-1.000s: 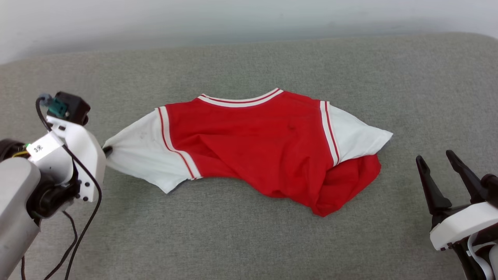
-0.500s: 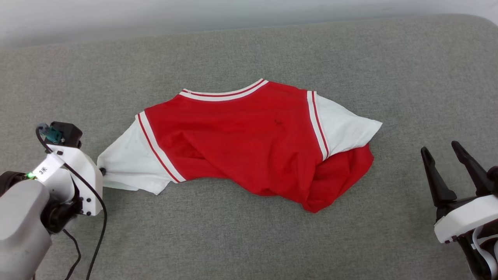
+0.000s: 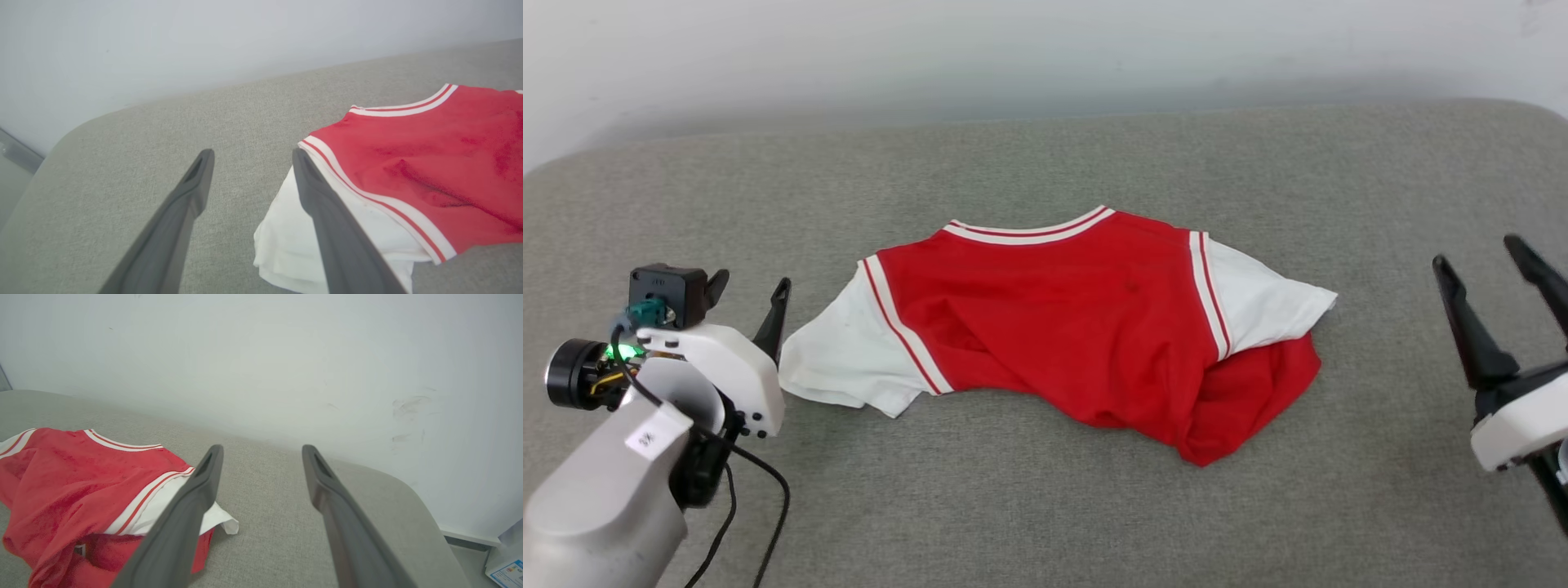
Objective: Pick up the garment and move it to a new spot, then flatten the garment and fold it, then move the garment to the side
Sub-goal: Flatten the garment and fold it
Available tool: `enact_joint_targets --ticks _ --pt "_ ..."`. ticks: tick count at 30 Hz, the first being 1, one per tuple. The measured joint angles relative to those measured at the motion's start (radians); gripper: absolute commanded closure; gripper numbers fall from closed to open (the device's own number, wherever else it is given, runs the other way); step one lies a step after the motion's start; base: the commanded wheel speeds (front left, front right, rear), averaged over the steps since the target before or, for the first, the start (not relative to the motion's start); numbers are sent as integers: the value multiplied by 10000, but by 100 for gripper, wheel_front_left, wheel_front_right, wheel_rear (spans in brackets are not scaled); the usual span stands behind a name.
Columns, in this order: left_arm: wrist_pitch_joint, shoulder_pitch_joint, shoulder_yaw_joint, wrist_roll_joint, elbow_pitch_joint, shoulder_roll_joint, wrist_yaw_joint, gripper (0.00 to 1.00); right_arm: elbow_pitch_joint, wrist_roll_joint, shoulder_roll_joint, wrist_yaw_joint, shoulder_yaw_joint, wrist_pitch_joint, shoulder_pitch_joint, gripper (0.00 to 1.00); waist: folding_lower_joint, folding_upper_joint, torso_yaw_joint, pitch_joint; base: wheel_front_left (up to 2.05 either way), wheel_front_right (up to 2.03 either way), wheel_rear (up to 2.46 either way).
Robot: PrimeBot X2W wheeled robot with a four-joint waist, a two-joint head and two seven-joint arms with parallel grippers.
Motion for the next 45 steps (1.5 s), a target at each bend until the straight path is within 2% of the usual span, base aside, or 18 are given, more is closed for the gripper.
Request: enact_joint_targets --ticks 5,11,14,17,24,28,36,45 --pt "-1066 665 345 334 -1135 -203 1149 0 -247 270 -506 0 159 566 -914 0 0 0 291 -132 0 0 0" --pt "-1358 1392 913 1114 -2704 -470 2470 0 253 715 -1513 2 1210 1758 -2336 0 1 0 688 53 0 0 0" --pt "-1360 1772 1392 1856 -3567 -683 2957 0 571 1430 -1983 0 2017 2723 -3000 0 1 0 919 228 0 0 0" --pt "-1373 2255 1839 2615 -4334 -1099 3235 0 846 2067 -2489 0 2871 3724 -3847 0 1 0 1161 465 0 0 0" --pt "-1375 3018 2426 4128 -4989 -2284 3110 0 1647 3850 -3239 0 4945 6625 -5579 0 2 0 1809 1120 0 0 0" --pt "-1375 3105 2867 4761 -5204 -3074 2761 0 2184 4297 -3536 0 5781 7645 -6498 0 2 0 2216 1547 0 0 0" --pt "-1375 3250 3609 5804 -5430 -4358 1979 0 3430 4364 -3405 0 6928 7956 -7776 0 2 0 2949 2449 0 0 0" --pt "-1375 3300 4452 6544 -5407 -5208 1239 0 4690 4638 -3317 -4 7917 7584 -8131 0 0 0 3381 3165 0 0 0"
